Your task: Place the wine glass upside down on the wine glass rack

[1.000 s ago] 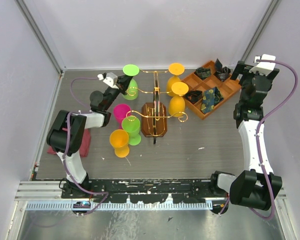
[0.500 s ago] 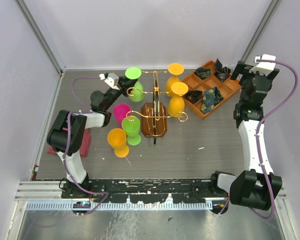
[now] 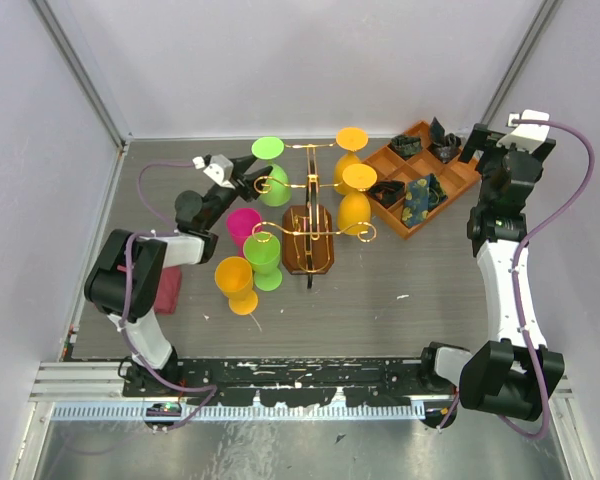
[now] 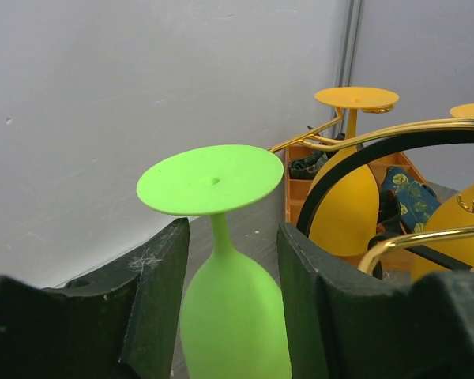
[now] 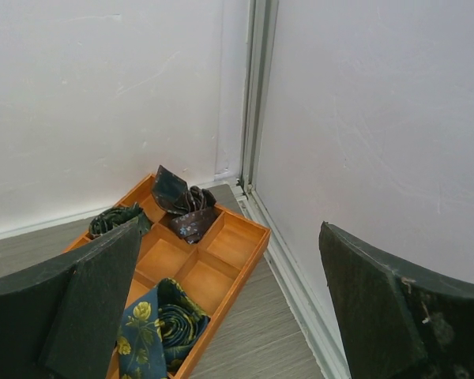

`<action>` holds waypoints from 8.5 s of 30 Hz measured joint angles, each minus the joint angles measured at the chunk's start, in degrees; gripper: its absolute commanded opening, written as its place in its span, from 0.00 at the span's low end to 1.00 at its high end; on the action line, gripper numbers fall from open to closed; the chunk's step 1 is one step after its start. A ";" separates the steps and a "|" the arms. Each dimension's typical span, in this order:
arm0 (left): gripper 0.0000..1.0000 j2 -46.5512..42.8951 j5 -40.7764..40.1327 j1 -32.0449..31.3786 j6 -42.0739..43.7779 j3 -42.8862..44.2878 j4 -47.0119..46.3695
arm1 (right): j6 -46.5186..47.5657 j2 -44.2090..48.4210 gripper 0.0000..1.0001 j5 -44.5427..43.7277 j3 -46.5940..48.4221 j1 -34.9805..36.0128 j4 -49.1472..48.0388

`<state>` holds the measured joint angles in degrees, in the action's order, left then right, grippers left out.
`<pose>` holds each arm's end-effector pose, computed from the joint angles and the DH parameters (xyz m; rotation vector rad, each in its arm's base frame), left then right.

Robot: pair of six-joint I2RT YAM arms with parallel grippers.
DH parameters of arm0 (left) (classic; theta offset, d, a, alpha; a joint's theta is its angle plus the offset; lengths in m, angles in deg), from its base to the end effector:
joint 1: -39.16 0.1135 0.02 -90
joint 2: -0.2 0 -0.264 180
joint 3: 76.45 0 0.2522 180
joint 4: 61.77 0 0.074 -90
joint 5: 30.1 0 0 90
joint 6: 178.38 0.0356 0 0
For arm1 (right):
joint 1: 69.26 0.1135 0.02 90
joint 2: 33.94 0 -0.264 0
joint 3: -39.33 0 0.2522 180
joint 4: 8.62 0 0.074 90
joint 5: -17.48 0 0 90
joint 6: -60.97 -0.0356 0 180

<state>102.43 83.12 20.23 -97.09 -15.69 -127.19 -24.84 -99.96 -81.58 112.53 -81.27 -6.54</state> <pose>0.3383 -0.1309 0.2478 0.4674 1.1202 -0.6562 0.2645 -0.0620 0.3959 0.2299 1.4746 -0.3457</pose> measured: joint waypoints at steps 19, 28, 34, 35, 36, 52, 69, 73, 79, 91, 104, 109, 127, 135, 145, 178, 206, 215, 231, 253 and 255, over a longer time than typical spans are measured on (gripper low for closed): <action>0.67 -14.67 -5.38 6.67 -0.17 -9.11 4.81 | -0.20 0.90 1.00 1.92 0.00 0.00 0.42; 0.69 -33.31 -7.39 8.48 5.25 -9.16 31.76 | -0.31 1.05 1.00 3.63 4.24 0.00 8.76; 0.69 -42.18 -7.08 8.46 7.52 -7.96 52.74 | -4.50 1.55 1.00 8.13 7.82 0.00 13.66; 0.69 -42.75 -6.69 8.46 7.65 -7.48 55.56 | -5.70 1.64 1.00 9.25 8.09 0.00 14.62; 0.69 -43.17 -6.03 8.46 7.93 -6.49 59.80 | -6.95 1.64 1.00 10.45 8.57 0.00 16.06; 0.60 -37.16 0.22 5.05 10.80 0.07 82.53 | -13.18 0.13 0.99 17.84 16.28 4.48 31.12; 0.25 -33.59 -3.41 2.54 16.15 0.92 85.22 | -13.16 -0.15 0.98 13.44 17.79 12.74 33.75; 0.32 -33.44 -3.89 2.49 16.31 0.92 85.11 | -13.05 -0.74 0.98 12.76 18.43 13.57 33.64; 0.44 -33.40 -5.62 2.38 16.65 0.92 84.70 | -12.50 -1.14 0.98 12.57 18.78 14.32 33.57; 0.48 -34.25 -7.28 2.32 15.93 0.92 81.66 | -11.65 -1.44 0.98 12.52 18.78 14.64 33.48; 0.42 -29.55 -5.29 1.20 16.17 0.92 82.25 | -11.56 -1.77 0.98 12.48 18.78 14.91 33.14; 0.08 -27.43 -5.53 0.00 16.63 0.96 81.88 | -11.43 -1.77 0.96 12.07 18.78 14.91 33.11; 0.00 -34.67 -19.76 0.46 24.22 4.37 86.86 | -11.43 -1.92 0.94 12.22 18.88 16.22 32.63; 0.00 -39.23 -25.49 5.20 25.11 11.93 83.97 | -12.17 -2.69 0.94 14.12 19.21 17.44 30.27; 0.00 -39.19 -18.82 5.27 17.51 21.42 70.23 | -16.92 -4.90 0.94 20.65 19.21 23.02 18.47; 0.00 -35.19 -8.24 -2.84 -2.62 21.68 54.55 | -24.11 -18.69 0.69 26.27 22.10 37.62 -1.16; 0.72 -44.06 -10.71 -3.37 7.06 13.70 67.17 | -11.32 -21.03 0.01 15.47 30.10 38.82 6.05; 0.77 -44.26 -8.44 -3.37 15.15 20.61 86.84 | 5.66 -21.51 0.01 9.97 35.93 38.38 8.70; 0.79 -19.26 13.97 -3.41 14.27 57.72 100.24 | 30.69 -16.09 0.01 21.92 20.11 41.07 0.94; 0.60 -11.28 22.18 -3.45 11.23 58.40 102.29 | 40.68 -12.28 0.01 34.69 18.64 45.48 -5.35; 0.58 -10.67 22.82 -3.48 11.06 58.88 102.25 | 41.24 -12.28 0.01 34.69 18.64 45.66 -5.09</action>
<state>91.77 105.94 16.75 -86.03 43.20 -24.94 16.40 -112.24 -46.89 131.17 -35.61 -11.63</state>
